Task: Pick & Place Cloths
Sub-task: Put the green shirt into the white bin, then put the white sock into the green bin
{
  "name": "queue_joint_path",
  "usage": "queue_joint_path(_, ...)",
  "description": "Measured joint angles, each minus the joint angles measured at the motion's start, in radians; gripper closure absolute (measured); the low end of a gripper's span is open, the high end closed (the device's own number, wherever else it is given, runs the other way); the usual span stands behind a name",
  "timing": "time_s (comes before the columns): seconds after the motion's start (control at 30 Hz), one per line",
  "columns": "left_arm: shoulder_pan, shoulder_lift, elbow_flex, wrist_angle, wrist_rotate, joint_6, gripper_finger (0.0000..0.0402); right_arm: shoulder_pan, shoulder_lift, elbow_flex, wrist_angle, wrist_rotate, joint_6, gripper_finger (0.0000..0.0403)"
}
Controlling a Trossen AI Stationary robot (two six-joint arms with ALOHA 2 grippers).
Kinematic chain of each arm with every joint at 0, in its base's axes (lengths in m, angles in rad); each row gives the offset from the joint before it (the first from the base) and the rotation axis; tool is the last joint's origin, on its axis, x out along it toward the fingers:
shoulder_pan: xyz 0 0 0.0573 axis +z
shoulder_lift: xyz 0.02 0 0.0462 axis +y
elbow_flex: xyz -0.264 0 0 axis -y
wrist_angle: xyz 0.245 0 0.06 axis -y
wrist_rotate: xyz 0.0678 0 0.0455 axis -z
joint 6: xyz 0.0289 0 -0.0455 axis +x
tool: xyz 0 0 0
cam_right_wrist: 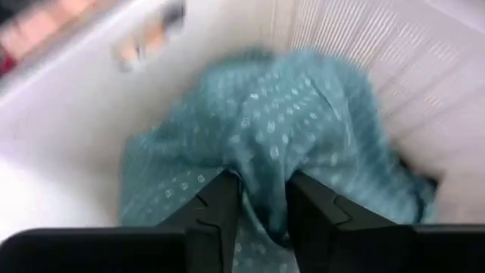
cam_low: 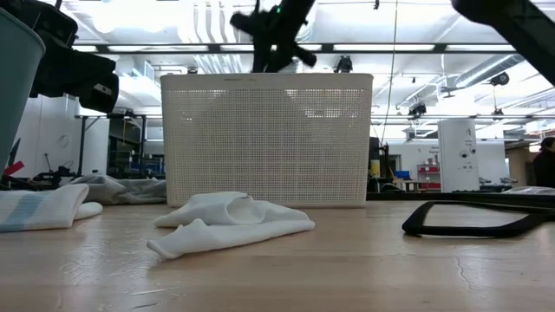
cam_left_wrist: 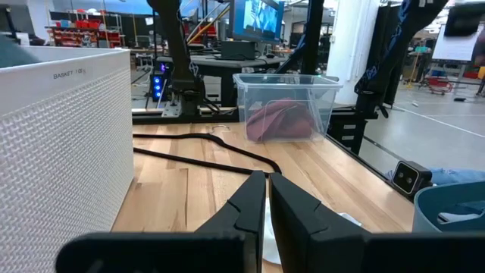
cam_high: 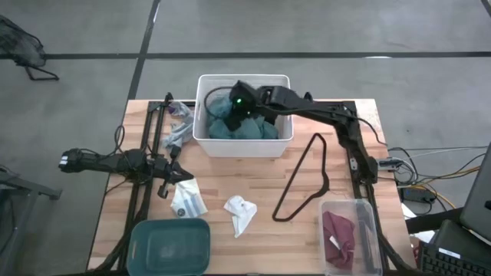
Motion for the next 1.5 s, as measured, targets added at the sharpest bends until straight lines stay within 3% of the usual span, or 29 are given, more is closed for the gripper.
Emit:
queue_joint_path(0.13,0.000,0.000,0.000,0.000,0.000,0.000,0.0376,-0.010,0.056,0.000,-0.088,-0.150,0.049,0.0277)
queue_joint_path(0.23,0.000,0.000,0.000,0.000,0.000,0.000,0.0376,-0.014,0.092,0.000,-0.144,-0.200,0.064,0.0247)
queue_joint_path(0.53,0.000,0.000,0.000,0.000,0.000,0.000,0.0376,-0.017,0.070,0.000,-0.189,-0.206,0.037,0.0164)
queue_joint_path(0.8,0.000,0.000,0.000,0.000,0.000,0.000,0.0376,-0.023,-0.087,0.000,-0.213,-0.162,0.014,0.0141)
queue_joint_path(0.97,0.000,0.000,0.000,0.000,0.000,0.000,0.0376,-0.005,-0.177,-0.009,-0.276,-0.140,0.012,0.0190)
queue_joint_path(1.2,0.000,0.000,0.000,0.000,0.000,0.000,0.0376,0.058,-0.328,-0.208,-0.192,-0.072,-0.020,0.0374)
queue_joint_path(1.5,0.000,0.000,0.000,0.000,0.000,0.000,0.0376,0.218,-0.673,-0.742,0.339,-0.064,-0.195,0.0394)
